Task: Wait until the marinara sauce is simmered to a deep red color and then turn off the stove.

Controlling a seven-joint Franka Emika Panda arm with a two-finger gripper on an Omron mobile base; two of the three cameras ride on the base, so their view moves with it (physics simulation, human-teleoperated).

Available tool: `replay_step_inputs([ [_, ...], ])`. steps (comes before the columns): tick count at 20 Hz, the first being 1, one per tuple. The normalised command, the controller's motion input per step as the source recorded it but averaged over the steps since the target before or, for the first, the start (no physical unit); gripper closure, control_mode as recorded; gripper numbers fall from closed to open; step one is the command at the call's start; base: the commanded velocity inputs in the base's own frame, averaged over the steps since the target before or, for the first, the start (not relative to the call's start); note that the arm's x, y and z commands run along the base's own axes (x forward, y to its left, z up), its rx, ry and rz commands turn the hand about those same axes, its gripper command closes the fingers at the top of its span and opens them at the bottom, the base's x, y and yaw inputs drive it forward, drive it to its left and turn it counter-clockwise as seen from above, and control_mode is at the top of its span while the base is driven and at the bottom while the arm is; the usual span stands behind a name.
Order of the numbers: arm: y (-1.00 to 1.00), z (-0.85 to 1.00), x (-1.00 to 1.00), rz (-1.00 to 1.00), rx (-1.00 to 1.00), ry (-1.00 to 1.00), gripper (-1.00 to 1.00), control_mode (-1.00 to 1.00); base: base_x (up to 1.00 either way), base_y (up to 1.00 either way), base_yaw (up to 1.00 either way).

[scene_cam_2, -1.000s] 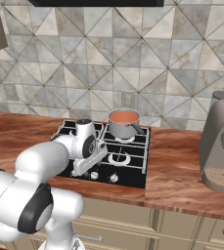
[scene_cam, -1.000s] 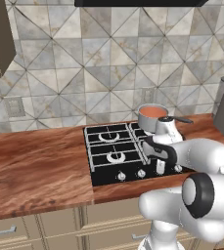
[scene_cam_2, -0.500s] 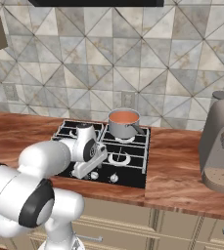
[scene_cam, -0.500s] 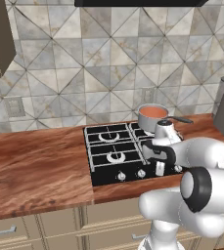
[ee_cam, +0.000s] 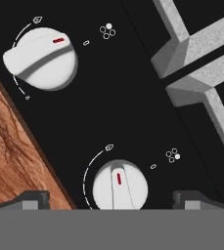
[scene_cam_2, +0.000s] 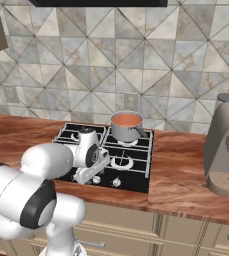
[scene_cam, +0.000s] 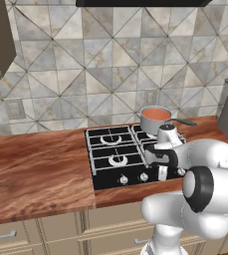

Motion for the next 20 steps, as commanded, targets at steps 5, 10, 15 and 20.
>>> replay_step_inputs([
  [5,0.0,-0.07,0.02,0.0,0.0,0.0,-1.0,-1.0,0.0,0.0,0.0],
  [10,0.0,-0.07,0.03,0.0,0.0,0.0,-1.0,-1.0,0.0,0.0,0.0],
  [15,0.0,-0.1,0.03,0.0,0.0,0.01,-1.0,-1.0,0.0,0.0,0.0],
  [20,0.0,-0.1,0.01,0.0,0.0,0.01,-1.0,-1.0,0.0,0.0,0.0],
])
